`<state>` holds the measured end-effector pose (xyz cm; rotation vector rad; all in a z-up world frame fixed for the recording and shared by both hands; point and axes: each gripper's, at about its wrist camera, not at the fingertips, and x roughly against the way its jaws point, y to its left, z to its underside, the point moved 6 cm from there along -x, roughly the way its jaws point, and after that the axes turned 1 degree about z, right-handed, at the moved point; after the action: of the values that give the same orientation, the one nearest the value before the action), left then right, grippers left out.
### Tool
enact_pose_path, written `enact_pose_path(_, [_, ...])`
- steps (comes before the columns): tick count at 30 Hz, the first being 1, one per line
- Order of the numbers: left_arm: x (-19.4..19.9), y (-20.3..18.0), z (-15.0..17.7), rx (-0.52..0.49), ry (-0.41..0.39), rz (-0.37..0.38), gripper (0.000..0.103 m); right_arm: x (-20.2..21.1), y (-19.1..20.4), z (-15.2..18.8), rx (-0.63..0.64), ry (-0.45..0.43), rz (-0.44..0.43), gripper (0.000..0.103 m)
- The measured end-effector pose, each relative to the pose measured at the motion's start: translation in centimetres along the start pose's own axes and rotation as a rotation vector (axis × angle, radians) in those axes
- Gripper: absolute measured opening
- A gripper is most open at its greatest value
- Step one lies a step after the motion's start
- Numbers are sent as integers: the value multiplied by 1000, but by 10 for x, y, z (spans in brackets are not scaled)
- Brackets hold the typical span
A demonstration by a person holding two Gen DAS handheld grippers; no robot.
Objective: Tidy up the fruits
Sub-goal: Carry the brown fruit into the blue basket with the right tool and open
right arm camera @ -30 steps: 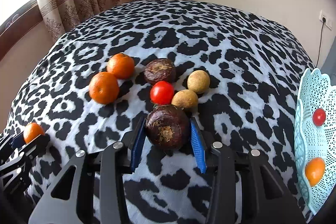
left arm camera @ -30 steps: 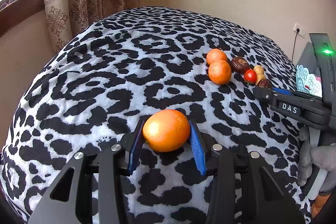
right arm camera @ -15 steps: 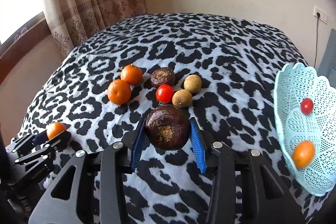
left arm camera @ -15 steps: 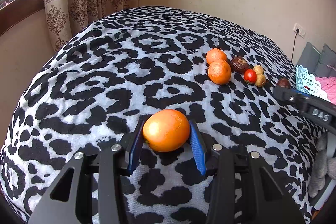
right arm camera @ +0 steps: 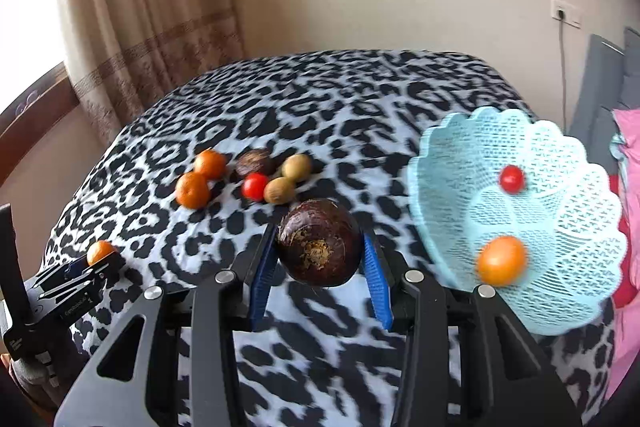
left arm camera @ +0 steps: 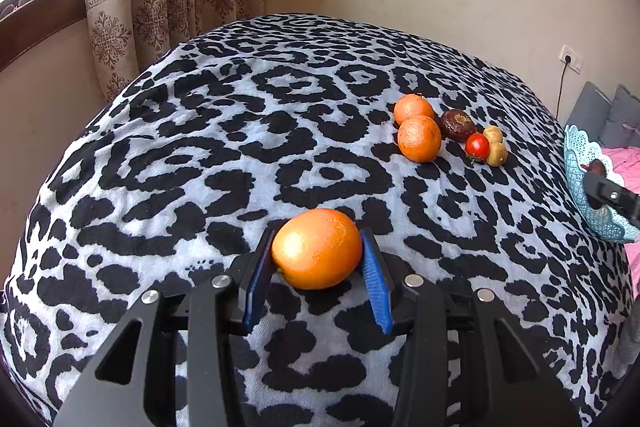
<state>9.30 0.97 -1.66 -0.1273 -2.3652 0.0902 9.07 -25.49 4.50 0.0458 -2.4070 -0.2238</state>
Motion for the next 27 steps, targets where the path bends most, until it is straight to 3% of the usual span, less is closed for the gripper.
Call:
enact_pose_path(9, [2,0,0,-3,0,-6,43,37,-76,-3,-152,-86,116,43])
enact_pose_path(14, [2,0,1,-3,0,-7,43,42,-112,8,-220,-81,172,43])
enact_pose_path(27, [1,3,0,0,1,-14,43,40,-137,21,-279,-64,228,43])
